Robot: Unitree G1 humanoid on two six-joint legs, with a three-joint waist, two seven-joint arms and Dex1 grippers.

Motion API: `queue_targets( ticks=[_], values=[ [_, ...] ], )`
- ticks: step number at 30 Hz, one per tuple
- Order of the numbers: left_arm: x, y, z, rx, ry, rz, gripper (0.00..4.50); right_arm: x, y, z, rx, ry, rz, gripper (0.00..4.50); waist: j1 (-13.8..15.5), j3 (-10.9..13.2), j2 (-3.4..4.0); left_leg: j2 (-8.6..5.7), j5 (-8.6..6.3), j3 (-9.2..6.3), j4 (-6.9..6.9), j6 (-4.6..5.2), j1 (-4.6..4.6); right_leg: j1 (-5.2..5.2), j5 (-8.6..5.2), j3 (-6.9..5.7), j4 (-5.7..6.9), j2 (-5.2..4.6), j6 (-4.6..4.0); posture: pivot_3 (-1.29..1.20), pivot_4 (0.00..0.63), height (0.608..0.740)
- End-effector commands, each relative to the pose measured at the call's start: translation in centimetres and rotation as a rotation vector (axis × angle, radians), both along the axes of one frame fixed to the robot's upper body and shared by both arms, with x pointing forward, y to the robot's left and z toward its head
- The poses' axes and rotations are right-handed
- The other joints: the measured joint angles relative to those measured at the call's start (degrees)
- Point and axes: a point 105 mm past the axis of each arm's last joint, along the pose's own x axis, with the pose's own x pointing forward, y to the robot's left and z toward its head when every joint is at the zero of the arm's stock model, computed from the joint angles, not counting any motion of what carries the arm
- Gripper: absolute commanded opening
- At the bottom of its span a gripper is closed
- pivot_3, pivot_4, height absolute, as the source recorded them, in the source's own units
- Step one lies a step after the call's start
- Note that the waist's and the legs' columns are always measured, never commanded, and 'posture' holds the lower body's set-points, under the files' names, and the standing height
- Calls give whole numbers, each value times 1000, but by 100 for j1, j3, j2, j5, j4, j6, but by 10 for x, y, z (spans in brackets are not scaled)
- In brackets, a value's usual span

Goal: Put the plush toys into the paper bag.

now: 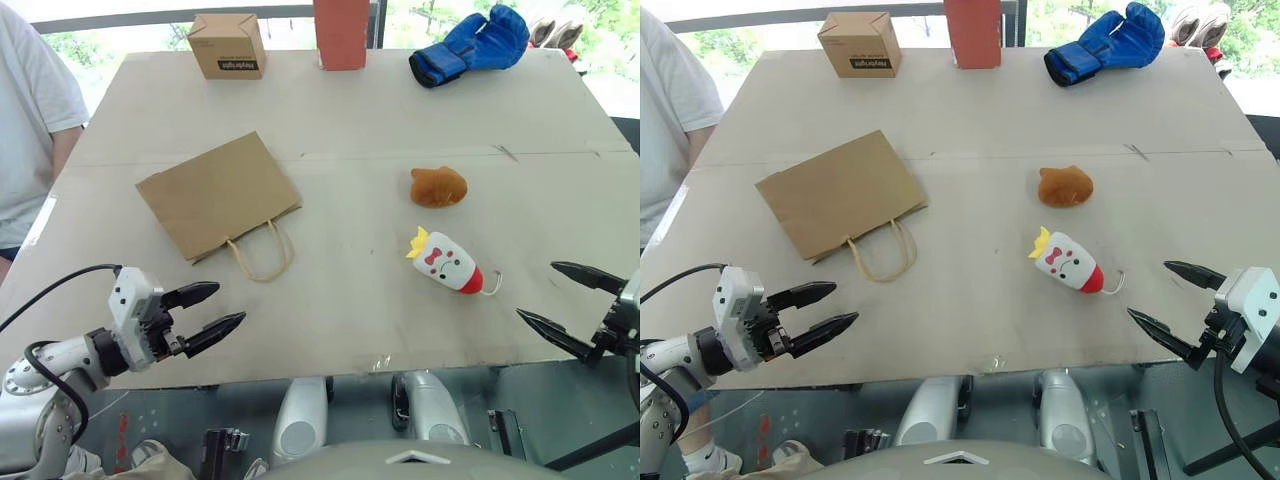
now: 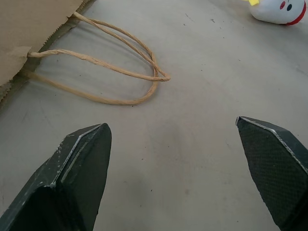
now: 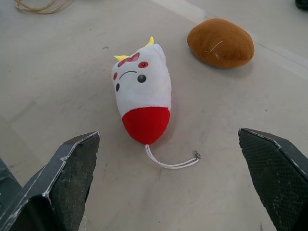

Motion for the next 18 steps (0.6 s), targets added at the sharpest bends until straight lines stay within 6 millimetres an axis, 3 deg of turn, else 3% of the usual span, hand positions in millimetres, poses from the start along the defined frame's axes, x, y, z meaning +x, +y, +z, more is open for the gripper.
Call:
queue_targets(
  ticks=[1, 4, 9, 18],
  values=[
    [12, 10, 18, 98, -131, 0, 4482, 0, 23, 9, 23, -44, 83, 4500, 1, 0, 0, 0, 0, 0, 0, 0, 0, 0, 0, 0, 0, 0, 0, 0, 150, 714],
    [31, 24, 32, 329, -345, -40, 4482, 3, 52, 16, 84, -67, 160, 4500, 7, 0, -1, 7, -4, -6, -1, -6, 5, -2, 0, -6, 3, 11, 0, 0, 150, 714],
    [43, 33, 34, 513, -496, -100, 4482, 4, 68, 22, 119, -80, 183, 4500, 6, -14, -7, 3, -6, 28, 0, -10, 6, -5, 1, 3, 1, -15, 0, 0, 150, 714],
    [71, 0, 23, 601, -604, -212, 4482, 5, 78, 23, 131, -95, 195, 4500, 24, -22, -29, 4, 4, 37, 0, 16, 2, -2, 3, 4, 1, -14, 2, 0, 150, 714]
  ],
)
